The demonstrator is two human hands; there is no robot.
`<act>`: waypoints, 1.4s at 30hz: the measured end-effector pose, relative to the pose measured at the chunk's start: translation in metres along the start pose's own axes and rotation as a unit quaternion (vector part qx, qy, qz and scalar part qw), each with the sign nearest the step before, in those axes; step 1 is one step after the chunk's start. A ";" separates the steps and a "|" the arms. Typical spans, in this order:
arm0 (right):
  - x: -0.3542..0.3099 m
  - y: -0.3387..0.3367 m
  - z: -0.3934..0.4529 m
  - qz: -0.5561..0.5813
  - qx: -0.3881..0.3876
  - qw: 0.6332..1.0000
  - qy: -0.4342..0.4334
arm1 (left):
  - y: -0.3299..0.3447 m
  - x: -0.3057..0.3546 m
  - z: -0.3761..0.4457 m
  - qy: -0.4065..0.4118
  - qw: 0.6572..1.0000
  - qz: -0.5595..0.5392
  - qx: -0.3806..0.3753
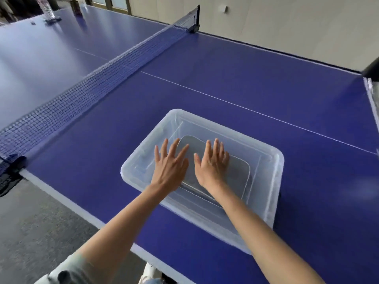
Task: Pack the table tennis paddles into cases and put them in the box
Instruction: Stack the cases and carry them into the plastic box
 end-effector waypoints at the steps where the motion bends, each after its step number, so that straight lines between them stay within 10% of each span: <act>1: -0.003 0.001 -0.004 0.008 0.016 1.000 0.019 | 0.000 -0.003 0.005 0.023 1.000 -0.008 -0.004; 15: -0.029 0.022 -0.029 -0.086 0.121 0.982 0.116 | -0.035 -0.069 0.054 0.122 0.983 -0.133 0.026; 24: -0.031 0.020 -0.029 -0.115 0.144 0.976 0.119 | 0.018 -0.126 0.057 -0.121 0.951 -0.216 -0.185; 42: -0.028 0.020 -0.029 -0.105 0.162 0.975 0.107 | -0.015 -0.120 0.053 -0.153 0.978 -0.133 -0.036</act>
Point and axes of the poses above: each hand's wrist, its own z-axis towards the middle knuckle, its own y-axis out of the palm, x = y × z, the point moved 9 cm from there along z, towards the middle knuckle, and after that the axes turned 9 degrees about z, right-handed, at the moved point
